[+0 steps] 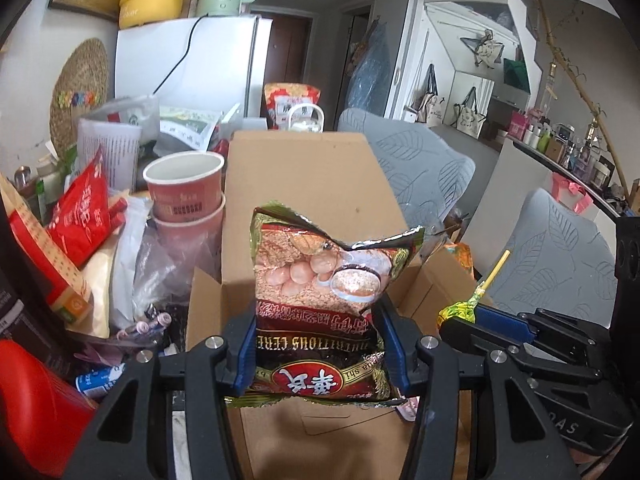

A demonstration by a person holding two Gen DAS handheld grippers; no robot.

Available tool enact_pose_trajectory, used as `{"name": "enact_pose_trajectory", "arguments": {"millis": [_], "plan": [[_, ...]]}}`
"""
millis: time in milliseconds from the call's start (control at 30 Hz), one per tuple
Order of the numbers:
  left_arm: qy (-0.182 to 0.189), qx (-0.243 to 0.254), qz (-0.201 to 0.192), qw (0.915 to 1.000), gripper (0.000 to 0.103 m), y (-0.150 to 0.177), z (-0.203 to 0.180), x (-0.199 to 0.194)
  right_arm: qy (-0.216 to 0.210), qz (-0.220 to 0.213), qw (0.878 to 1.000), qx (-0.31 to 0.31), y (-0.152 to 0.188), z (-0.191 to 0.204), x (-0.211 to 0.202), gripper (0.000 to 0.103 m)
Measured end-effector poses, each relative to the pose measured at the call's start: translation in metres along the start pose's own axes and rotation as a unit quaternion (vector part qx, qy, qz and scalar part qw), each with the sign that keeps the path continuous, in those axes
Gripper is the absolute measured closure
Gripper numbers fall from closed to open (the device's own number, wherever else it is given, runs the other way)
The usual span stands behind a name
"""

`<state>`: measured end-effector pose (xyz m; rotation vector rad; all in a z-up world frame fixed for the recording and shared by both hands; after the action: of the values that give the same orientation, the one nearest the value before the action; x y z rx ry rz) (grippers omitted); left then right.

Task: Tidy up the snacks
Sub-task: 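Open the left tool over the box to drop the cereal bag while the right tool drops the lollipop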

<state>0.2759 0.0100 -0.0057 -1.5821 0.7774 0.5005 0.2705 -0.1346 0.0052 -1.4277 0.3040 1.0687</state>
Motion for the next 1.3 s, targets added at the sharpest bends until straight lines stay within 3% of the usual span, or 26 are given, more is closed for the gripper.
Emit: {"name": "enact_pose_trajectory", "arguments": {"millis": [300,567,633,667,700,967,1300], "plan": [[-0.009,0.01,0.061,0.998,0.052,0.007,0.001,0.033,0.022,0.043,0.999,0.002,0.005,-0.004,0.031,0.076],[-0.046,0.019,0.098,0.9939,0.051,0.015,-0.002,0.053,0.029,0.072,0.997,0.004,0.01,-0.007,0.048,0.076],[-0.055,0.017,0.112,0.992,0.049,0.017,-0.001,0.058,0.029,0.079,0.996,0.012,0.011,-0.01,0.051,0.073],[-0.06,0.015,0.117,0.9912,0.047,0.018,-0.001,0.06,0.032,0.081,0.996,0.017,0.012,-0.012,0.051,0.065],[-0.066,0.015,0.118,0.9908,0.043,0.019,-0.001,0.061,0.034,0.082,0.996,0.021,0.012,-0.014,0.051,0.058],[-0.079,0.01,0.102,0.9916,0.042,0.013,-0.003,0.045,0.046,0.077,0.995,0.033,0.015,-0.019,0.037,0.058],[-0.088,0.021,0.057,0.9942,0.042,0.0,-0.016,-0.006,0.054,0.044,0.997,0.024,0.01,-0.003,-0.008,0.058]]}}
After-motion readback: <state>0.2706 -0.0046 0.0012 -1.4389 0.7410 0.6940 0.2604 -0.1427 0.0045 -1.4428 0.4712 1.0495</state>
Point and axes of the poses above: each gripper's, at about its wrist camera, not at the fingertips, and x roughly the way its jaws point, z to its left, y to its underside, the point moved 2 cm from there along x, roughly the way its jaws point, and after that the axes turned 9 degrees about z, right-handed, at the moved point
